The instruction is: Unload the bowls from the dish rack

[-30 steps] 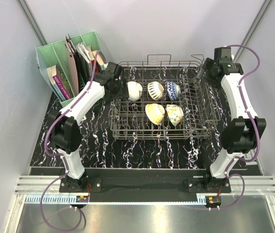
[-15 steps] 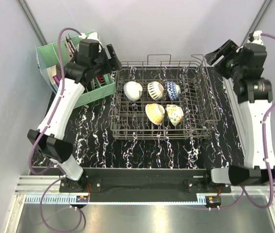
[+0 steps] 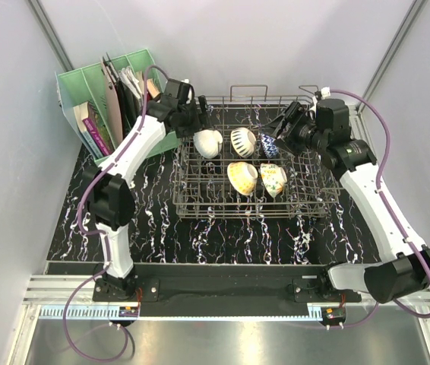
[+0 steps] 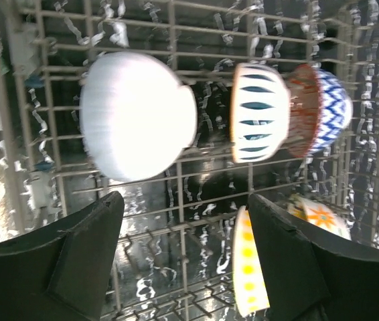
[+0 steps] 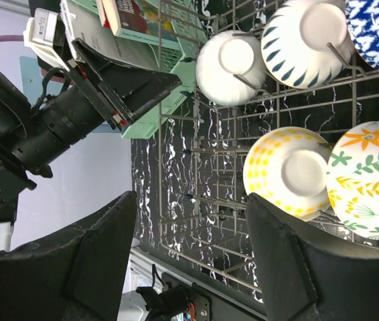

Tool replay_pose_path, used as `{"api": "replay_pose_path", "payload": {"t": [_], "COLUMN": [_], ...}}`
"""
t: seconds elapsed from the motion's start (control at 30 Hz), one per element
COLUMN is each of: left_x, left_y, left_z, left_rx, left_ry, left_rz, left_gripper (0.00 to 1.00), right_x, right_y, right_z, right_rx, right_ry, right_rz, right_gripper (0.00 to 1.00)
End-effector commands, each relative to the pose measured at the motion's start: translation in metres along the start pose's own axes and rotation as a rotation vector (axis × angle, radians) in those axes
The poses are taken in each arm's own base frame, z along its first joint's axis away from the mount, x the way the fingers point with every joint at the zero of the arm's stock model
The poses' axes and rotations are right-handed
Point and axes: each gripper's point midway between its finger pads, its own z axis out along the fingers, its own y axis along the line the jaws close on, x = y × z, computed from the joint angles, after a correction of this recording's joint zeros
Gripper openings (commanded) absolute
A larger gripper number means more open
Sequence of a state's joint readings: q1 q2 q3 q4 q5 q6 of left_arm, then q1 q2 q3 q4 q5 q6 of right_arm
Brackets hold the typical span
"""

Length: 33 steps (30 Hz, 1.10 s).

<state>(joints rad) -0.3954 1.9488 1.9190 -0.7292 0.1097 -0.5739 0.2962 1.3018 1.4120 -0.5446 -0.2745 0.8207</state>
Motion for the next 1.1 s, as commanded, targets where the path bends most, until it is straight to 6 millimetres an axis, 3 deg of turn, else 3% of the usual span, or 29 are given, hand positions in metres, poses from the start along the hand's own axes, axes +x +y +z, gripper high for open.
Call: {"api": "replay_pose_path", "payload": {"t": [0.0, 0.13, 0.27, 0.47, 0.73, 0.9, 1.07], "left_x": [-0.022, -0.023, -0.011, 0.004, 0.008, 0.000, -0.023], "left_y": [0.000, 0.009, 0.018, 0.026, 0.036, 0.033, 0.026], "left_z": [-0.002, 0.009, 0.023, 0.042, 0.055, 0.045, 0.024], "left_rx": [0.028, 0.003, -0.005, -0.022, -0.060, -0.067, -0.105], "left_ry": [-0.062, -0.048, 0.004, 0.056, 0.064, 0.036, -0.020], "left_rz": [0.006, 0.001, -0.039, -0.065, -0.064, -0.071, -0.075], "left_gripper": [0.79, 0.79, 0.79, 0.78, 0.78, 0.78, 0.77], "right_x": [-0.003, 0.003, 0.006, 0.006, 0.008, 0.008, 0.011], "right_y": [0.019, 0.011, 0.004, 0.003, 0.001, 0.001, -0.003], "right_z": [-0.017, -0.015, -0.013, -0.010, -0.010, -0.011, -0.009], "right_rx": [-0.083, -0.069, -0.048, -0.048, -0.045, -0.044, -0.035], "right_ry": [-0.040, -0.023, -0.020, -0.014, -0.008, -0.009, -0.002], "right_rz": [-0.007, -0.009, -0.008, -0.019, -0.030, -0.030, -0.017], "right_gripper": [0.74, 0.73, 0.74, 0.73, 0.73, 0.74, 0.74]}}
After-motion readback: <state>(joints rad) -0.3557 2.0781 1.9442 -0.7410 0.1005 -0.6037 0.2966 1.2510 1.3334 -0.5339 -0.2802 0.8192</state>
